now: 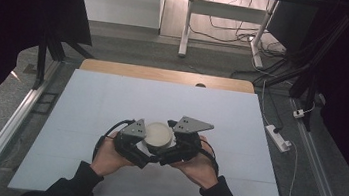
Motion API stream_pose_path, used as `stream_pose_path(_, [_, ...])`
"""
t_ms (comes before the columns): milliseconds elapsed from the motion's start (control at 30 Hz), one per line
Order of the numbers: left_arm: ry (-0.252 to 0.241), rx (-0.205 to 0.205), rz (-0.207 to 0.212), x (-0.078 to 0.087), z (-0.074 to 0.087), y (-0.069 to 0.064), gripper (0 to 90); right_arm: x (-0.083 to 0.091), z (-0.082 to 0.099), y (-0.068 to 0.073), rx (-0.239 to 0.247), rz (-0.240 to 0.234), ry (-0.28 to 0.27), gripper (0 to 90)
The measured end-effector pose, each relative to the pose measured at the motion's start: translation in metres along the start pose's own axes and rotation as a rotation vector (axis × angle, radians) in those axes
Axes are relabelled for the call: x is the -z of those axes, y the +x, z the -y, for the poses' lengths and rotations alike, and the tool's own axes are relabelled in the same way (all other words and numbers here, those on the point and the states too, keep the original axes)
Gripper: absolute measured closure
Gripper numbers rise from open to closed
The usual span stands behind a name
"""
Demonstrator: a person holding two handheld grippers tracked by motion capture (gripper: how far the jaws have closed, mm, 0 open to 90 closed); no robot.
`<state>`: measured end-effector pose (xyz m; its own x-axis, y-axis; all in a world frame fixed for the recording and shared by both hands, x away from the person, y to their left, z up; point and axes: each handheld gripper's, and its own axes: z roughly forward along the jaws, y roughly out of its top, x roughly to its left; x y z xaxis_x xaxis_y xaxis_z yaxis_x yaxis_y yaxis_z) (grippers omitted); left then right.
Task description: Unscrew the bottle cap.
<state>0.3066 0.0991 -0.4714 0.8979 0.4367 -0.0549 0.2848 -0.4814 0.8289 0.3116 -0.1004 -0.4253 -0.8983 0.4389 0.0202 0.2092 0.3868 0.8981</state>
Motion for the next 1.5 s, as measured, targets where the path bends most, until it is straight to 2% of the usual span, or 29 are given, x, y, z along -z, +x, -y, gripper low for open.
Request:
stream_pose_path(133, [0.008, -0.007, -0.019, -0.001, -0.002, -0.003, 7.5, -0.006, 0.002, 0.005, -0.012, 0.045, 0.018, 0.2])
stream_pose_path(267, [0.013, -0.009, -0.023, -0.003, -0.003, -0.006, 7.5, -0.008, 0.004, 0.004, -0.042, 0.033, 0.009, 6.0])
stream_pose_path(367, [0.016, -0.008, -0.015, -0.004, -0.002, -0.006, 7.6, -0.009, 0.005, 0.005, -0.035, 0.030, 0.007, 6.4])
stream_pose_path(467, [0.014, -0.012, 0.017, -0.004, -0.001, -0.004, 7.6, -0.008, 0.005, 0.005, -0.032, 0.018, 0.017, 6.7])
stream_pose_path(500, [0.013, -0.017, 0.032, -0.004, 0.000, -0.003, 7.5, -0.008, 0.005, 0.004, -0.032, 0.002, 0.020, 6.7])
stream_pose_path(533, [0.010, -0.021, 0.048, -0.004, 0.000, -0.002, 7.5, -0.007, 0.005, 0.001, -0.031, -0.042, 0.024, 6.7])
stream_pose_path(567, [0.013, -0.031, 0.065, -0.003, 0.000, -0.001, 7.5, -0.007, 0.005, 0.001, -0.031, -0.042, 0.024, 6.7])
stream_pose_path(667, [0.003, -0.044, 0.117, -0.002, 0.001, 0.000, 7.6, -0.005, 0.006, -0.005, -0.038, -0.121, 0.020, 6.8])
stream_pose_path(733, [0.002, -0.058, 0.147, -0.002, 0.001, 0.001, 7.6, -0.003, 0.006, -0.007, -0.023, -0.162, 0.020, 6.8])
stream_pose_path(833, [0.011, -0.078, 0.167, -0.001, 0.001, 0.000, 7.6, -0.002, 0.006, -0.008, 0.018, -0.197, 0.020, 6.8])
stream_pose_path(933, [0.022, -0.092, 0.180, 0.000, 0.000, 0.001, 7.5, -0.001, 0.005, -0.008, 0.031, -0.216, 0.018, 6.8])
stream_pose_path(1333, [0.042, -0.113, 0.163, -0.002, 0.001, 0.001, 7.5, 0.004, 0.002, -0.009, 0.044, -0.209, 0.002, 6.9])
stream_pose_path(1500, [0.041, -0.097, 0.147, -0.002, 0.003, 0.003, 7.5, 0.007, 0.001, -0.009, 0.047, -0.205, -0.006, 6.8])
